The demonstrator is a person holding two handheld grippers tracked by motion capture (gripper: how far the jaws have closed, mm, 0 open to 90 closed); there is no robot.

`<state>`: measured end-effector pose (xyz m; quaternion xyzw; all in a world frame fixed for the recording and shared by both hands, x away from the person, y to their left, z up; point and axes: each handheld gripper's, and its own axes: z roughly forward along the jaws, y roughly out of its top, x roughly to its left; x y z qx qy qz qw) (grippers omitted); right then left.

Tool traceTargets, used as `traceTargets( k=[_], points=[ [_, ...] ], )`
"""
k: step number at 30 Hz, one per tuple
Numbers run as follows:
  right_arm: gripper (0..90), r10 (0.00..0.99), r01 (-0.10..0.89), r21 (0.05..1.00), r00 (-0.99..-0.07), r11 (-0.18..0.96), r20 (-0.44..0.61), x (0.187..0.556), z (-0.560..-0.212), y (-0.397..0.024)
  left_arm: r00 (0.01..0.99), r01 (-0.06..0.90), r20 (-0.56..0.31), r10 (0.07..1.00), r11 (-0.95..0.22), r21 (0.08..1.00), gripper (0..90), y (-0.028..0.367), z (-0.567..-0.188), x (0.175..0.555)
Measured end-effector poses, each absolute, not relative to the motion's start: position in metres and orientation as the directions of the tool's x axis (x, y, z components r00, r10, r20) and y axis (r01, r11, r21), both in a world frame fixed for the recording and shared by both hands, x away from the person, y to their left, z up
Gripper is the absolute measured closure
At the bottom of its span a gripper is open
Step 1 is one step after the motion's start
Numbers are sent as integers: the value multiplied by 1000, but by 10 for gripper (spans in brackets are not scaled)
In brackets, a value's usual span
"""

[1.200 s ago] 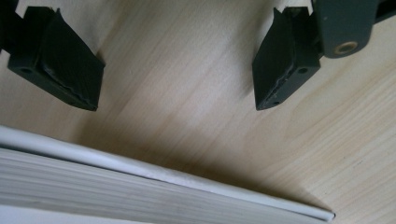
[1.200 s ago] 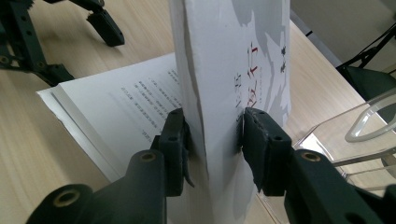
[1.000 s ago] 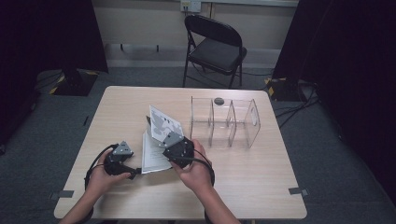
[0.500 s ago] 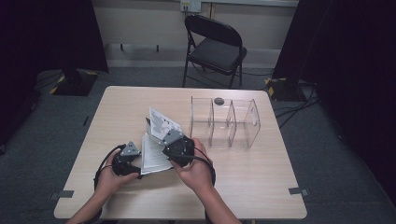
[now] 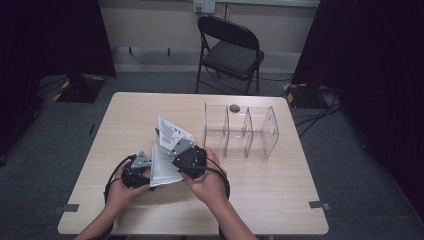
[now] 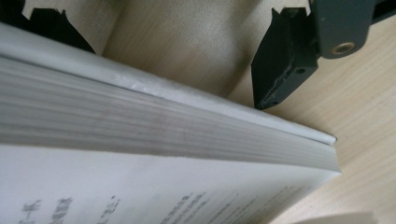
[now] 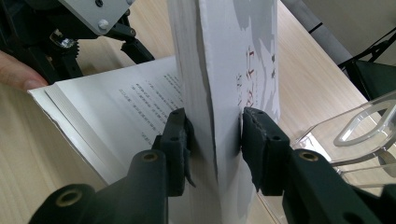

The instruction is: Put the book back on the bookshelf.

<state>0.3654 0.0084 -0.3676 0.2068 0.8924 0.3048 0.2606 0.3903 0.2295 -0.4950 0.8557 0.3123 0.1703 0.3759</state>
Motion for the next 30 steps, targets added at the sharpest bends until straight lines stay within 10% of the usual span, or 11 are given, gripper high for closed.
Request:
traceTargets(
  k=[30],
  points=[
    [619, 504, 204, 635, -796, 745, -336, 370, -361, 10, 739, 330, 143, 658, -540, 775, 167, 231, -483, 390]
  ],
)
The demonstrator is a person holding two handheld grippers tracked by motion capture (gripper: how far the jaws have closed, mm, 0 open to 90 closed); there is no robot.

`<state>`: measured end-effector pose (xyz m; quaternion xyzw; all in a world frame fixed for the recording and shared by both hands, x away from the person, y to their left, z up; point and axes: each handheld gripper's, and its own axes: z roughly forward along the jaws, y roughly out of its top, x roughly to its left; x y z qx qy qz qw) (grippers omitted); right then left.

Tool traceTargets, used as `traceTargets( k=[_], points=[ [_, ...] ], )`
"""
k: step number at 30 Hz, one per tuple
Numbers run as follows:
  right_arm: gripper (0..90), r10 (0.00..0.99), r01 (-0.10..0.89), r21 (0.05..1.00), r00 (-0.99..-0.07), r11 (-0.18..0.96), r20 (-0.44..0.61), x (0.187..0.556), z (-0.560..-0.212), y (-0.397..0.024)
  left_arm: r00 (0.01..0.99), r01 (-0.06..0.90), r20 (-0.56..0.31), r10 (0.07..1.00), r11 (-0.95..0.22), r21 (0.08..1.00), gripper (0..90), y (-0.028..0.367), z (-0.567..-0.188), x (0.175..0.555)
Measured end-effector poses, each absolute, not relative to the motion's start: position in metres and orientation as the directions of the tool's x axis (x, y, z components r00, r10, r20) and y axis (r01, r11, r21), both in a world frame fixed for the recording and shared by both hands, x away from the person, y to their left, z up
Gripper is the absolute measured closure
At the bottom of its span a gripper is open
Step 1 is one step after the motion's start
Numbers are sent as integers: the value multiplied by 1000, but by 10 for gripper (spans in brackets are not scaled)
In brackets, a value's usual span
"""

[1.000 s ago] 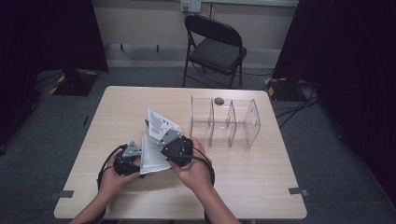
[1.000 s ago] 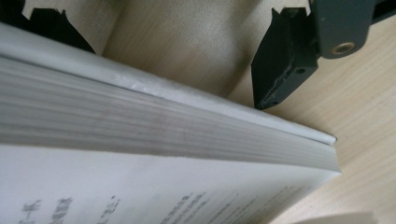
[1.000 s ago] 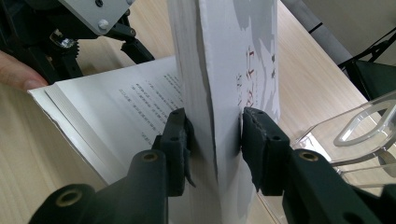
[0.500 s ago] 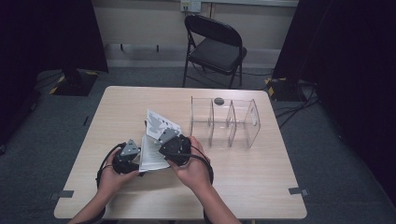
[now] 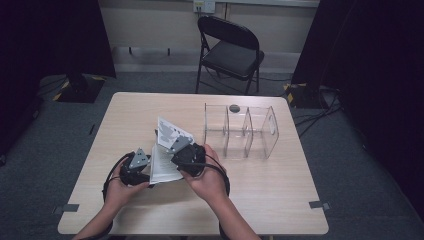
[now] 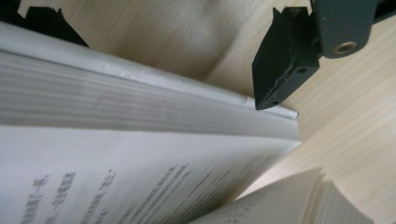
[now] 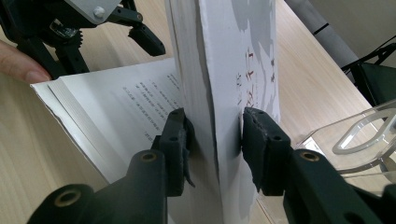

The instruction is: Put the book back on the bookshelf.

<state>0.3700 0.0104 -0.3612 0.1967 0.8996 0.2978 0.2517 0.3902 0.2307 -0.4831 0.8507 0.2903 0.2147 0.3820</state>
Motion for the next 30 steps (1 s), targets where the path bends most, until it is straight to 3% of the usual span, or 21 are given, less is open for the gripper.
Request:
traceTargets(
  k=[8, 17, 20, 24, 26, 30],
  points=[
    [614, 486, 198, 633, -814, 748, -320, 373, -354, 7, 771, 285, 146, 620, -541, 791, 213, 225, -470, 387],
    [613, 465, 202, 615, -832, 762, -302, 376, -342, 6, 823, 131, 248, 512, -594, 794, 182, 213, -452, 384],
    [609, 460, 205, 609, -836, 767, -299, 378, -341, 7, 829, 98, 274, 488, -608, 788, 243, 211, -452, 382],
    [592, 453, 199, 617, -844, 762, -288, 378, -342, 11, 803, 53, 358, 476, -656, 753, 424, 214, -448, 381],
    [567, 441, 189, 623, -853, 759, -279, 378, -342, 12, 799, 51, 358, 484, -647, 761, 525, 218, -446, 381],
    [515, 450, 207, 673, -869, 710, -207, 380, -339, 10, 817, 58, 341, 465, -655, 753, 576, 218, -437, 383]
  ],
)
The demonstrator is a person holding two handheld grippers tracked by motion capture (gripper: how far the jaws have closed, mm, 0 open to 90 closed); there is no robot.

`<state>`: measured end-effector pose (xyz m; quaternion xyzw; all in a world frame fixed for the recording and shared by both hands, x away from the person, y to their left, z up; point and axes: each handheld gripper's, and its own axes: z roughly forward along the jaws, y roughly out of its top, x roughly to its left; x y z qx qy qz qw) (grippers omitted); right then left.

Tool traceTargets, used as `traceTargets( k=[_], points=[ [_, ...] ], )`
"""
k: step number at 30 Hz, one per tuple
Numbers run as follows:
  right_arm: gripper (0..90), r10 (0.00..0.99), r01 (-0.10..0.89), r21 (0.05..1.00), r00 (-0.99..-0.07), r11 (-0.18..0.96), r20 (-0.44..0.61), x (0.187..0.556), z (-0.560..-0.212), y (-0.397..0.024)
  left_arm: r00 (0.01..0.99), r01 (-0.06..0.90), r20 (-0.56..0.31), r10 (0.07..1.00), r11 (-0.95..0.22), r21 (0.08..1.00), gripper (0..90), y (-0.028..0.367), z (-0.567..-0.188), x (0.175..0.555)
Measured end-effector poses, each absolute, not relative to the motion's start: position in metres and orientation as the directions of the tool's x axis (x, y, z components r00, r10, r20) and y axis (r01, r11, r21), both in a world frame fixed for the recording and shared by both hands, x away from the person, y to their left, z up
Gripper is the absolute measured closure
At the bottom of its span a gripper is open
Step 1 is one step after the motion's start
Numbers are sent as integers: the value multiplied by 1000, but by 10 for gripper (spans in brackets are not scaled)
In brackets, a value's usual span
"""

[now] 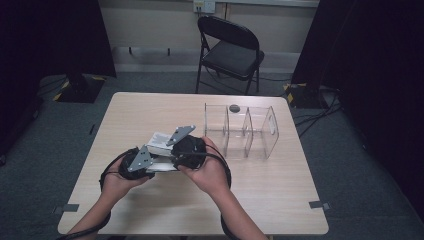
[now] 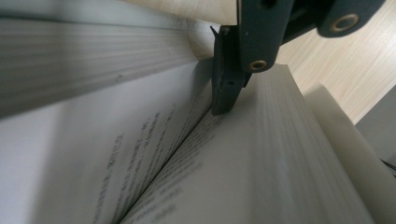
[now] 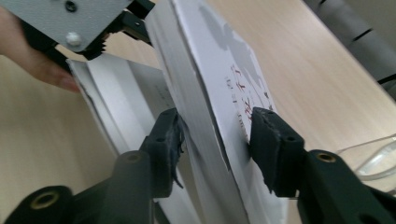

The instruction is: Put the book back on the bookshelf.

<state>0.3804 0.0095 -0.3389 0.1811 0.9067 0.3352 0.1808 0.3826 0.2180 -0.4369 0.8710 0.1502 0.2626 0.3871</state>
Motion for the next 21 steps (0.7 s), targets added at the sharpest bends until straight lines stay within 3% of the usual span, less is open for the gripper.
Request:
traceTargets(
  k=[8, 14, 21],
  points=[
    [335, 506, 262, 735, -853, 626, -126, 379, -330, -20, 829, 70, 329, 452, -667, 742, 594, 216, -432, 383],
    [315, 578, 304, 770, -810, 561, -101, 374, -327, -61, 849, 87, 299, 436, -674, 733, 604, 218, -424, 386],
    [293, 602, 343, 750, -793, 565, -91, 370, -349, -85, 856, 112, 273, 438, -674, 730, 612, 215, -419, 388]
  ],
)
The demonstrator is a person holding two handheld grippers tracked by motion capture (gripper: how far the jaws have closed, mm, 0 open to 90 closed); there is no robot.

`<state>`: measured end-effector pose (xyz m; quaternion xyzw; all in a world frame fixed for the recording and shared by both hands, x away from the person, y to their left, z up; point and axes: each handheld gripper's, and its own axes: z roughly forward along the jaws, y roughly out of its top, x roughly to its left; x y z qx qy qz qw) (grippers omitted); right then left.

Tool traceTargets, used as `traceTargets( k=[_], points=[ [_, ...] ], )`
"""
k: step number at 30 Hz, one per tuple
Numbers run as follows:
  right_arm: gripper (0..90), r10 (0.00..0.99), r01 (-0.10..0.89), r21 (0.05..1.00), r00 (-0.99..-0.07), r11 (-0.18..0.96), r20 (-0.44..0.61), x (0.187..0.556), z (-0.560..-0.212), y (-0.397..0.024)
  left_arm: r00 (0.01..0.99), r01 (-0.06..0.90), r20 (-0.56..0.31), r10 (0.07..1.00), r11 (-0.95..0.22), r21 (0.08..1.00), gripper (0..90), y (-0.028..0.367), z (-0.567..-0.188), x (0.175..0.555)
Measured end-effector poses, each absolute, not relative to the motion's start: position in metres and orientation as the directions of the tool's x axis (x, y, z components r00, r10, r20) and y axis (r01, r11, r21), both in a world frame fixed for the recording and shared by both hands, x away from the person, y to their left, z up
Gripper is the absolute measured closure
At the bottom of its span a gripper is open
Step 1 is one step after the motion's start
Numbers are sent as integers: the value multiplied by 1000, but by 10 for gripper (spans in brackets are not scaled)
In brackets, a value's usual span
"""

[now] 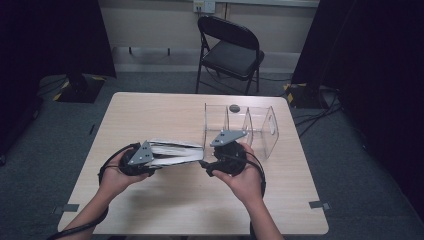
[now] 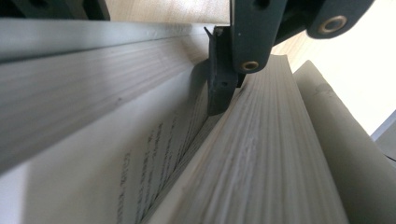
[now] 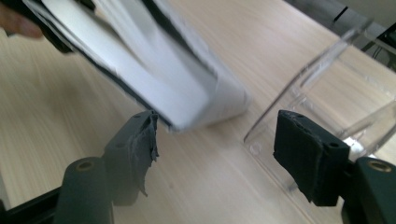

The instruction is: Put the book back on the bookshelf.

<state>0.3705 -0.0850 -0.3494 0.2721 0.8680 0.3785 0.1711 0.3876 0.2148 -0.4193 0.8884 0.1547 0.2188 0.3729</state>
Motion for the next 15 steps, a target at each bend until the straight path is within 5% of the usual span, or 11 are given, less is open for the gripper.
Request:
traceTargets(
  k=[15],
  points=[
    [242, 638, 497, 654, -770, 571, 28, 373, -449, -106, 889, 174, 195, 413, -700, 693, 643, 218, -398, 389]
  ],
)
